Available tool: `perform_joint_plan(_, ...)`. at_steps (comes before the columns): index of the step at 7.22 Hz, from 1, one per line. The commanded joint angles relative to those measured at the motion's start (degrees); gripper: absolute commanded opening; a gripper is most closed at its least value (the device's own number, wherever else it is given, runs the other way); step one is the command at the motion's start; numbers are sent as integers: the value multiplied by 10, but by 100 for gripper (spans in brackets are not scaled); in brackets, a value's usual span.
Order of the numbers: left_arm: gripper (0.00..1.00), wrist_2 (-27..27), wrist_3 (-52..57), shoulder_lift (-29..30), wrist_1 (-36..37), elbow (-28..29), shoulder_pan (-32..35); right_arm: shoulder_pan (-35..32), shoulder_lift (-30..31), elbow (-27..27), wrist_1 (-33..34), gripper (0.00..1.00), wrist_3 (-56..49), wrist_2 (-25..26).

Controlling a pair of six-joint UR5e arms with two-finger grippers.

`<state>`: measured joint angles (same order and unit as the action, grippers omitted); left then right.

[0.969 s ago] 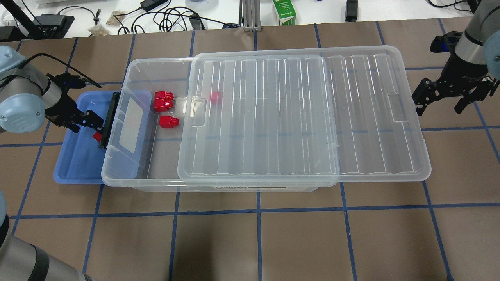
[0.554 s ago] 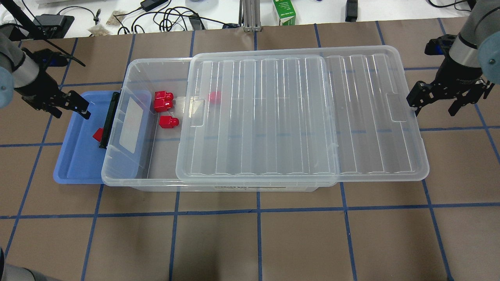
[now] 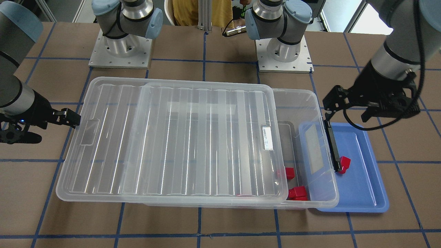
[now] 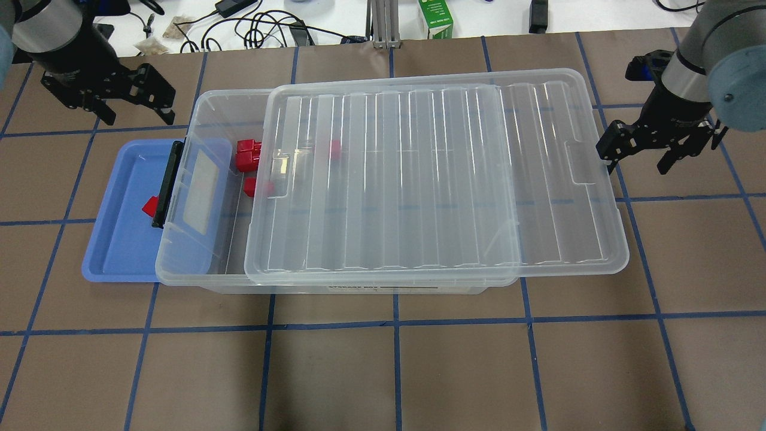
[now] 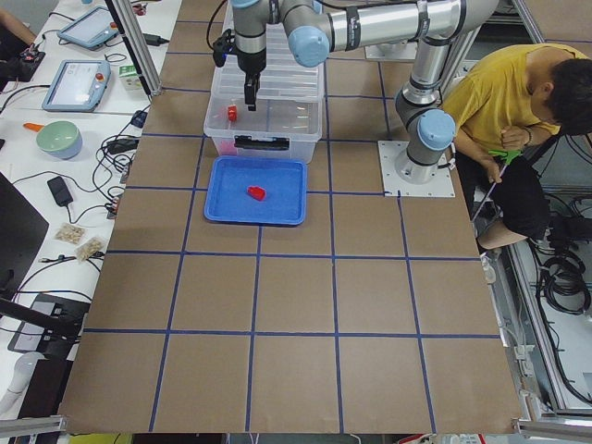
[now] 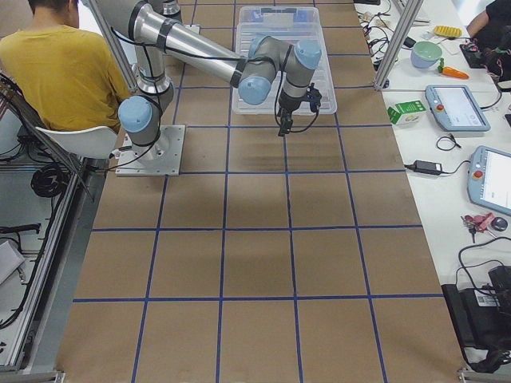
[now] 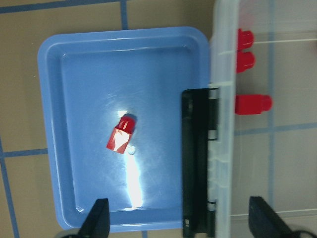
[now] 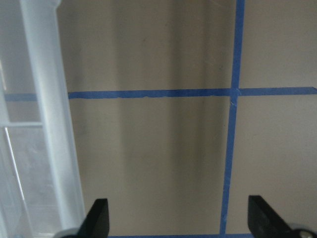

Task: Place red block in blue tray from box

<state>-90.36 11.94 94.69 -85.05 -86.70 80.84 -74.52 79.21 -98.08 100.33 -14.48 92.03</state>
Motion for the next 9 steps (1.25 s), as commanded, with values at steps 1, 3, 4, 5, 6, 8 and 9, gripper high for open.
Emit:
perform_joint_plan(1, 100, -11, -64, -30, -14, -15, 72, -42, -5, 0, 16, 100, 51, -1)
perform_joint_plan(3, 100, -11, -109, -43, -26, -13, 108, -70, -8, 1, 17, 100, 89, -2)
perform_joint_plan(4, 100, -11, -109, -49, -37, -8, 106, -90, -10, 0, 24, 100, 113, -2)
perform_joint_plan(5, 100, -11, -109, -50, -39, -7, 98, -98, -12, 0, 24, 100, 127, -2)
perform_joint_plan(6, 100, -9, -109, -48, -41, 2, 93, -102, -12, 0, 23, 100, 132, -4)
perform_joint_plan(8, 100, -10, -108, -45, -75, 19, 88, -121, -12, 0, 24, 100, 139, -4)
perform_joint_plan(9, 100, -9, -108, -43, -74, 18, 89, -121, -12, 0, 24, 100, 146, -4)
